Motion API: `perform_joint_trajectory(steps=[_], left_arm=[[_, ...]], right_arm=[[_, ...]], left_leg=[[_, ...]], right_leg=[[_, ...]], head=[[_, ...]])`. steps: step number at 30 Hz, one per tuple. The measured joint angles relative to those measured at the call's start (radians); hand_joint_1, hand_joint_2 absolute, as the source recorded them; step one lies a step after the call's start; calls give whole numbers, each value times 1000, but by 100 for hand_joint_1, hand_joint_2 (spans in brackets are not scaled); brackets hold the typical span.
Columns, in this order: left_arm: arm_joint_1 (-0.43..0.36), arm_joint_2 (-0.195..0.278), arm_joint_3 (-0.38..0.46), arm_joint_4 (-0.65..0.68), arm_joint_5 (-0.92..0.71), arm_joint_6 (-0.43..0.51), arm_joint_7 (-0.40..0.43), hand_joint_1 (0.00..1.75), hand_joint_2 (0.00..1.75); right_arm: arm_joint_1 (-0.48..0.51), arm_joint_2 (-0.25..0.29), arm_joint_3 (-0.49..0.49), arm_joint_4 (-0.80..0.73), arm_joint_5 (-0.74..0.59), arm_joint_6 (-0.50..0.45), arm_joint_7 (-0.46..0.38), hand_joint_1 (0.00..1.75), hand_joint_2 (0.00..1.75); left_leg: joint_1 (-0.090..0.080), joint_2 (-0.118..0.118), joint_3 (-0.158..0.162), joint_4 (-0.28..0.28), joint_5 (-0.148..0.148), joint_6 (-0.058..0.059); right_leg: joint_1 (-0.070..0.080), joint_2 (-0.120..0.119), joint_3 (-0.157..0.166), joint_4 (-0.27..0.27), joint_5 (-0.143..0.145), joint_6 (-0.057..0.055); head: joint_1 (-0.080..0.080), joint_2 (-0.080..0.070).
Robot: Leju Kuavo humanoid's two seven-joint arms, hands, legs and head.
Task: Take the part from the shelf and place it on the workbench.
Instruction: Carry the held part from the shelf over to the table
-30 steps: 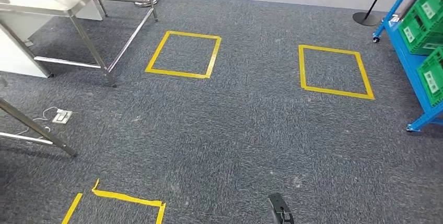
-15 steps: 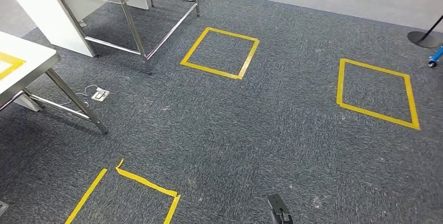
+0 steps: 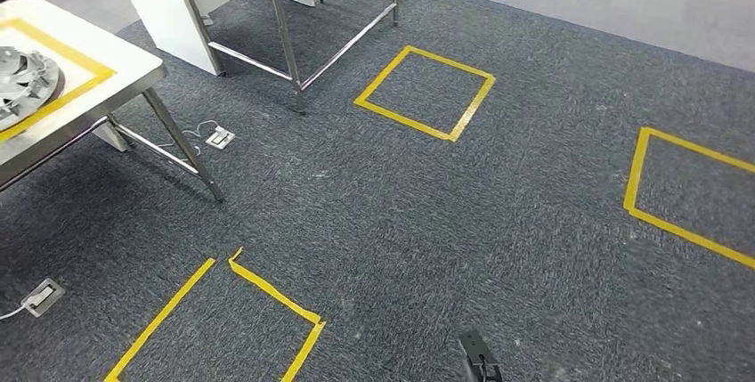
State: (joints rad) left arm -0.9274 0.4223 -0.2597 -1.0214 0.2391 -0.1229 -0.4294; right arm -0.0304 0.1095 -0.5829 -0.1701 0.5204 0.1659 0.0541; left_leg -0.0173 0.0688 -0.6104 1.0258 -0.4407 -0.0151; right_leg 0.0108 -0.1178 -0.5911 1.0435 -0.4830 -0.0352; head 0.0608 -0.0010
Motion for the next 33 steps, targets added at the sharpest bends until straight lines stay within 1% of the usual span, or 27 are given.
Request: perform_joint_trajectory(steps=[1,2,3,4,6,7,8,9,10,11,12,14,15,16,17,18,19,21,23,24,25,26,27,29,30,32,33], left_arm=[[0,3,0,-1,1,-1,0,175,175],[1,8,1,-1,3,-2,0,175,175],[2,12,2,-2,5,-3,1,175,175],[1,15,2,-2,7,-3,1,175,175],[1,18,4,-3,10,-4,3,175,175],[3,17,3,-3,10,-6,4,175,175],[6,16,2,-3,11,-7,5,175,175],[9,15,2,-3,11,-9,5,175,175],[11,14,1,-3,11,-10,6,175,175],[11,14,1,-3,12,-10,6,175,175],[11,15,1,-4,12,-10,6,175,175],[8,17,1,-5,14,-10,6,175,175],[7,18,1,-5,15,-11,6,175,175],[7,22,1,-6,18,-11,6,175,175],[7,27,1,-6,20,-12,7,175,175],[7,34,1,-6,23,-12,7,175,175],[5,40,1,-6,25,-12,8,175,175],[2,46,1,-6,30,-13,10,175,175],[6,46,0,-6,34,-13,13,175,175],[10,47,0,-6,36,-13,15,175,175],[12,49,0,-7,38,-13,16,175,175],[12,52,0,-8,40,-13,17,175,175],[12,55,0,-10,43,-13,18,175,175],[9,61,0,-17,49,-12,20,175,175],[8,64,0,-20,53,-10,21,175,175],[7,71,0,-23,60,-6,24,175,175],[7,75,0,-25,64,-4,24,175,175]], right_arm=[[-1,0,0,0,0,1,0,0,0],[-2,-1,0,0,0,1,0,0,0],[-4,-2,0,0,1,2,0,0,0],[-5,-2,0,0,1,2,0,0,0],[-3,-3,0,0,2,2,1,0,0],[0,-3,0,0,2,2,2,0,0],[1,-3,0,0,2,2,2,0,0],[2,-4,0,0,2,2,3,0,0],[2,-4,0,0,2,2,2,0,0],[1,-4,0,0,3,2,2,0,0],[1,-4,0,0,3,2,2,0,0],[2,-4,0,0,3,5,0,0,0],[2,-4,0,0,4,7,0,0,0],[2,-4,0,0,4,8,-1,0,0],[2,-4,0,0,5,10,-1,0,0],[1,-5,0,0,5,10,-1,0,0],[1,-6,0,0,6,11,-1,0,0],[2,-8,0,0,8,11,-2,0,0],[4,-9,0,0,10,11,-2,0,0],[4,-9,0,0,10,11,-1,0,0],[4,-10,0,0,11,11,-1,0,0],[3,-10,0,0,12,11,-1,0,0],[2,-10,0,0,12,11,-1,0,0],[1,-10,0,0,12,11,-1,0,0],[1,-10,0,0,13,11,0,0,0],[-1,-10,0,0,13,12,0,0,0],[-2,-11,0,0,14,12,1,0,0]], left_leg=[[2,-15,-1,-2,3,5],[5,-27,0,-4,5,9],[8,-38,1,-8,8,13],[13,-48,3,-11,11,17],[18,-69,1,-12,14,21],[19,-81,-1,-11,15,22],[19,-95,-3,-9,15,23],[20,-110,-5,-6,15,22],[21,-123,-6,-3,15,21],[22,-136,-6,0,14,18],[23,-148,-8,3,12,14],[24,-172,-16,9,13,0],[26,-185,-21,9,16,-8],[28,-198,-25,6,20,-16],[30,-200,-27,3,23,-23],[29,-183,-32,7,20,-29],[28,-156,-43,26,7,-32],[25,-96,-91,125,-47,-38],[27,-80,-148,249,-94,-42],[27,-79,-158,273,-94,-43],[27,-76,-148,257,-76,-42],[26,-69,-118,204,-45,-39],[24,-53,-78,131,-18,-35],[15,-26,-18,22,10,-20],[11,-23,-7,1,10,-14],[11,-44,-7,-2,12,-1],[15,-54,-5,-6,15,3]], right_leg=[[1,-12,3,-1,-1,4],[1,-12,4,0,-5,10],[-1,3,2,8,-13,17],[-3,31,-8,34,-31,23],[-11,90,-61,149,-88,34],[-13,103,-95,216,-112,37],[-14,108,-120,263,-121,39],[-15,110,-130,273,-111,39],[-16,112,-120,245,-84,39],[-19,120,-94,186,-47,39],[-23,145,-64,121,-19,39],[-30,191,-23,32,6,38],[-31,202,-17,21,3,35],[-29,193,-16,17,5,30],[-29,179,-14,13,8,22],[-29,168,-12,9,11,15],[-29,156,-11,5,14,8],[-27,131,-9,1,14,-1],[-25,102,-9,1,12,-5],[-24,89,-9,1,11,-6],[-22,76,-8,1,10,-7],[-21,63,-7,2,9,-6],[-20,52,-5,2,7,-5],[-14,32,-1,2,3,2],[-12,23,1,2,1,6],[-9,6,6,-1,-2,16],[-10,14,7,3,-6,22]], head=[[1,0],[1,0],[1,0],[2,0],[5,0],[7,0],[8,0],[10,0],[11,0],[11,0],[11,0],[11,0],[11,0],[11,0],[11,0],[9,0],[5,0],[-1,0],[-2,0],[-2,0],[-2,0],[-2,0],[-2,0],[-2,0],[-2,0],[-1,0],[-1,0]])
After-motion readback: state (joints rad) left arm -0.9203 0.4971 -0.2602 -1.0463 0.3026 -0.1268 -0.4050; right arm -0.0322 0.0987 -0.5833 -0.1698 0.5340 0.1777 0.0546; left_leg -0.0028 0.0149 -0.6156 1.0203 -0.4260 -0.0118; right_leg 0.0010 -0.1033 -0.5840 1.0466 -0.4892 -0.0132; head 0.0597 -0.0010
